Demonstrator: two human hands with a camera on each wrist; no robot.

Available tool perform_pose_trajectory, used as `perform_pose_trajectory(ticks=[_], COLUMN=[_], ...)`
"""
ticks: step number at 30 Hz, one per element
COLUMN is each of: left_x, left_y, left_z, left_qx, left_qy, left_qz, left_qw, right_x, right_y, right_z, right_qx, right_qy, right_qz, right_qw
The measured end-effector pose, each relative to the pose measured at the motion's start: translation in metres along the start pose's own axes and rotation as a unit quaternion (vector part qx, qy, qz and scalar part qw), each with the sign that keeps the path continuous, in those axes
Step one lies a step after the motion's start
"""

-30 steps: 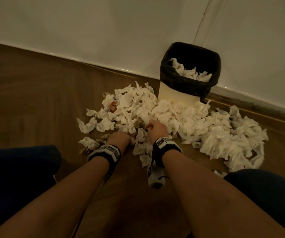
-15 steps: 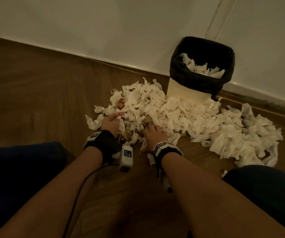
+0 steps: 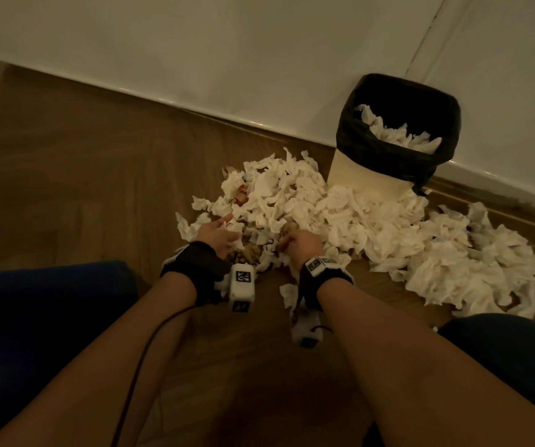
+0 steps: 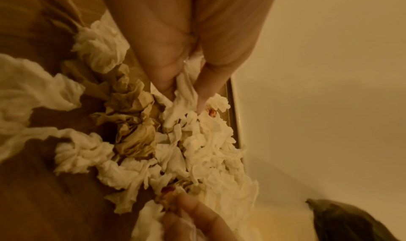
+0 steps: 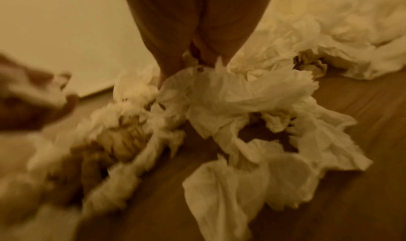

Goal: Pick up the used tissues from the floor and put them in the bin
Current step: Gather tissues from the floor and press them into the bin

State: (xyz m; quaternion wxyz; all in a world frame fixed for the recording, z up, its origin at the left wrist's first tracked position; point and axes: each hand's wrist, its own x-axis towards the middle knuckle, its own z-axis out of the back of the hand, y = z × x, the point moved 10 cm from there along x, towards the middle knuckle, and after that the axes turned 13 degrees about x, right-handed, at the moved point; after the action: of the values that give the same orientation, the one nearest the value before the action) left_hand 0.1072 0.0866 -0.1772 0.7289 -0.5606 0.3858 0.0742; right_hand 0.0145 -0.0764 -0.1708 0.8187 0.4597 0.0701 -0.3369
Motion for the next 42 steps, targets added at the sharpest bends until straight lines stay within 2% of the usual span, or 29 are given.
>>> perform_pose_trajectory(ticks=[3,5,6,8,9,14,15,17,18,19,20,23,24,25,27,31,34,35,37,38,40,42], left_x=[-0.005,-0.008,-0.010,-0.013,-0.015,-0.021,-0.020,-0.020,-0.020,-0.020,-0.019,-0.019,-0.019,-0.019,-0.019,-0.019,-0.019,-0.019,-0.020,-0.021,-0.023,-0.025], left_y=[0.003,-0.001,-0.003,-0.007,-0.009,-0.013,-0.013,-0.014,-0.014,-0.014,-0.013,-0.013,-0.013,-0.013,-0.013,-0.012,-0.013,-0.013,-0.014,-0.015,-0.017,-0.020], left_z=[-0.008,-0.014,-0.015,-0.016,-0.017,-0.023,-0.022,-0.020,-0.020,-0.020,-0.021,-0.022,-0.022,-0.022,-0.022,-0.022,-0.024,-0.024,-0.024,-0.025,-0.027,-0.032], left_qx=[-0.077,-0.100,-0.101,-0.109,-0.120,-0.162,-0.161,-0.153,-0.151,-0.150,-0.149,-0.148,-0.148,-0.146,-0.136,-0.102,-0.104,-0.108,-0.108,-0.105,-0.107,-0.122], left_qy=[0.042,0.068,0.067,0.054,0.051,0.057,0.049,0.030,0.026,0.024,0.025,0.030,0.030,0.030,0.031,0.023,0.028,0.029,0.028,0.027,0.027,0.037], left_qz=[0.022,0.021,0.018,0.004,-0.002,-0.013,-0.016,-0.024,-0.028,-0.030,-0.029,-0.026,-0.028,-0.030,-0.033,-0.030,-0.031,-0.031,-0.031,-0.034,-0.033,-0.027], left_qw=[0.996,0.992,0.992,0.993,0.991,0.985,0.986,0.987,0.988,0.988,0.988,0.988,0.988,0.988,0.990,0.994,0.994,0.993,0.993,0.994,0.993,0.991], right_x=[-0.001,-0.003,-0.004,-0.007,-0.007,-0.015,-0.018,-0.017,-0.017,-0.018,-0.019,-0.026,-0.025,-0.023,-0.021,-0.024,-0.027,-0.027,-0.028,-0.029,-0.027,-0.029], right_y=[-0.012,-0.013,-0.014,-0.016,-0.016,-0.012,-0.011,-0.009,-0.008,-0.005,-0.003,-0.002,-0.002,0.000,0.004,0.004,0.004,0.001,-0.002,0.001,0.003,0.009], right_z=[0.019,0.022,0.022,0.019,0.018,0.020,0.017,0.015,0.018,0.022,0.026,0.030,0.030,0.031,0.030,0.026,0.026,0.028,0.029,0.029,0.029,0.027], right_qx=[0.226,0.332,0.393,0.526,0.567,0.641,0.674,0.758,0.771,0.770,0.752,0.618,0.602,0.615,0.670,0.696,0.734,0.724,0.659,0.651,0.668,0.720], right_qy=[-0.075,-0.077,-0.073,-0.057,-0.046,-0.010,0.000,0.003,-0.005,-0.002,0.002,0.018,0.012,0.010,0.006,0.016,0.014,0.008,0.015,0.029,0.041,0.055], right_qz=[-0.041,-0.064,-0.084,-0.103,-0.100,-0.126,-0.150,-0.176,-0.170,-0.157,-0.147,-0.158,-0.158,-0.153,-0.152,-0.182,-0.192,-0.187,-0.175,-0.164,-0.150,-0.164], right_qw=[0.970,0.938,0.913,0.842,0.816,0.757,0.723,0.628,0.614,0.619,0.643,0.770,0.782,0.774,0.726,0.694,0.651,0.664,0.731,0.740,0.728,0.672])
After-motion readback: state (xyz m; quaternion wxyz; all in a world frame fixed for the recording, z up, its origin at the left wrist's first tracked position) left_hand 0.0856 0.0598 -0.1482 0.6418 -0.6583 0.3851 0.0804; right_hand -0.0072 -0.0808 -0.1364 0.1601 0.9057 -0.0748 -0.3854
